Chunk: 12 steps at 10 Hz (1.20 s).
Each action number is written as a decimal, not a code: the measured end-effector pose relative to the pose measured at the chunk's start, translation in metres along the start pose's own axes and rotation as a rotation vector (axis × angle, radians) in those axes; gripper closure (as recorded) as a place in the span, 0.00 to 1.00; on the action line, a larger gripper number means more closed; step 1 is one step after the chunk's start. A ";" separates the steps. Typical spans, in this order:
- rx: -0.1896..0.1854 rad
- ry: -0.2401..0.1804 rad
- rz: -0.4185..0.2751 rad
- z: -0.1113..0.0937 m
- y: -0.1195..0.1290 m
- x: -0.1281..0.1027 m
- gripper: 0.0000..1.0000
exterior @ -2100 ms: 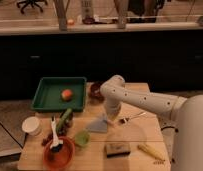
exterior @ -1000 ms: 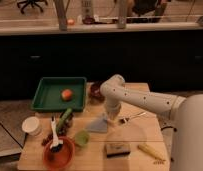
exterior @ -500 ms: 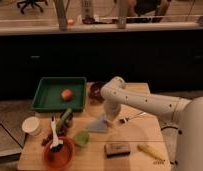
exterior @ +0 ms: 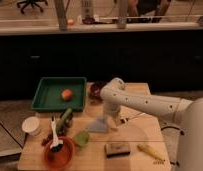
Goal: Wipe table surface with towel
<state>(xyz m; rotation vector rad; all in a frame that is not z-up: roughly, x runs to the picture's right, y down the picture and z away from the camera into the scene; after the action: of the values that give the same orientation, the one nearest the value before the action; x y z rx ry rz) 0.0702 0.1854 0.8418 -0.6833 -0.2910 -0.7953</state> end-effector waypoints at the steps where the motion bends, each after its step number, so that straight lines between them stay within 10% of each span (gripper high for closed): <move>1: -0.003 0.000 0.003 0.002 0.000 -0.002 0.20; 12: 0.019 -0.015 -0.011 0.027 -0.011 -0.018 0.20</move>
<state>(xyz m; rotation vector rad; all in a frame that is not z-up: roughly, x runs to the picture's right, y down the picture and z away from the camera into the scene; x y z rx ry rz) 0.0502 0.2082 0.8581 -0.6705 -0.3163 -0.7974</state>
